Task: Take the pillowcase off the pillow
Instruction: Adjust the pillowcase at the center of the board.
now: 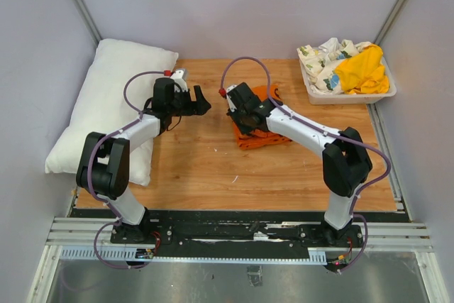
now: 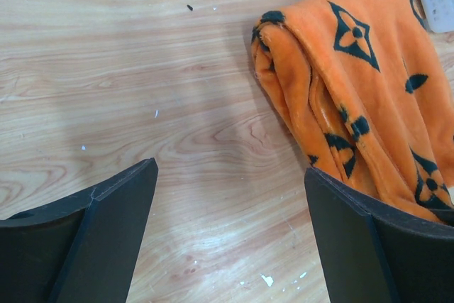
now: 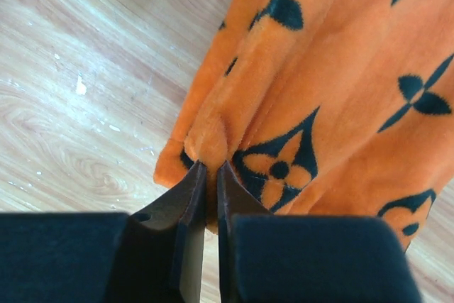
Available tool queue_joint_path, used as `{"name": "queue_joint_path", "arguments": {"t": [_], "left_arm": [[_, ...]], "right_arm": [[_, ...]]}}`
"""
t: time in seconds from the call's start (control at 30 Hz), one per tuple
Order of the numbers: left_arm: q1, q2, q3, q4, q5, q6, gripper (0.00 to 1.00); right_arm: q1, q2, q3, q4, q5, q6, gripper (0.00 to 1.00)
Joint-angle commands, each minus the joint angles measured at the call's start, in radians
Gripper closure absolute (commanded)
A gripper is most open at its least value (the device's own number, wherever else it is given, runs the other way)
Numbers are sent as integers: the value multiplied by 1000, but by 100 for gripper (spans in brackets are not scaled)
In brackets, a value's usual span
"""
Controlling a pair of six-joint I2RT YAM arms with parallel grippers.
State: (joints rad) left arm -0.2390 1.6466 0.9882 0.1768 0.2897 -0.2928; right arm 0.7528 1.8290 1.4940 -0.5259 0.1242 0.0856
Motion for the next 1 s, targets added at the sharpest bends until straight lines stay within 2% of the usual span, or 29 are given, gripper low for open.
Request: {"name": "queue_joint_path", "arguments": {"t": [0.0,0.17,0.2,0.37,0.53,0.63,0.7,0.83,0.9,0.97], "left_arm": [[-2,-2,-5,6,10,11,11],[-1,-1,-7,13,17,6,11],[-2,3,-7,15,20,5,11],[-2,9,-6,15,30,0,11],[-2,6,-7,13,30,1,11],[-1,1,-8,13,24,4,11],[-2,0,-9,13,21,3,11],[-2,-5,-16,13,17,4,11],[-2,-9,-21,13,6,7,11],[-1,-12,-24,12,1,11,11]], "right_arm": [[-14,-40,-75,-15,-37,34,93],[-14,-72,-192,19,-76,57,93],[-14,-70,-207,25,-92,61,89],[-14,-96,-236,63,-155,71,39],[-18,-176,-199,142,-241,35,0],[-53,-218,-152,192,-302,35,2],[-112,-227,-133,261,-396,78,2],[-270,-197,-167,516,-579,260,2],[-305,-164,-158,583,-555,290,2],[-310,-130,-142,612,-462,258,2]]}}
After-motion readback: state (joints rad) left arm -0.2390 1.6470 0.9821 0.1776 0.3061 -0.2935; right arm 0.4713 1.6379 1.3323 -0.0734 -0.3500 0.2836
